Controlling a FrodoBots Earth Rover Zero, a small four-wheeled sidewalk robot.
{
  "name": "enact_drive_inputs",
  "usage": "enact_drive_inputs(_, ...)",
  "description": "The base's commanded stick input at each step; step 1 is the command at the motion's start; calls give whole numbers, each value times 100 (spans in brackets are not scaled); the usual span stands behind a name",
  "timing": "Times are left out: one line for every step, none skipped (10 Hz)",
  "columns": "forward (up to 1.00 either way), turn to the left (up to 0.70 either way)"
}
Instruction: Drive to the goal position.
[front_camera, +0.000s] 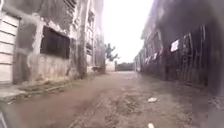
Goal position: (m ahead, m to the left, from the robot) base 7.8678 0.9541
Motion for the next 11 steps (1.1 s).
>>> enact_drive_inputs(70, 0)
enact_drive_inputs(70, 0)
enact_drive_inputs(70, 0)
enact_drive_inputs(70, 0)
enact_drive_inputs(70, 0)
enact_drive_inputs(70, 0)
enact_drive_inputs(70, 0)
enact_drive_inputs(70, -8)
enact_drive_inputs(70, -17)
enact_drive_inputs(70, -28)
enact_drive_inputs(70, -28)
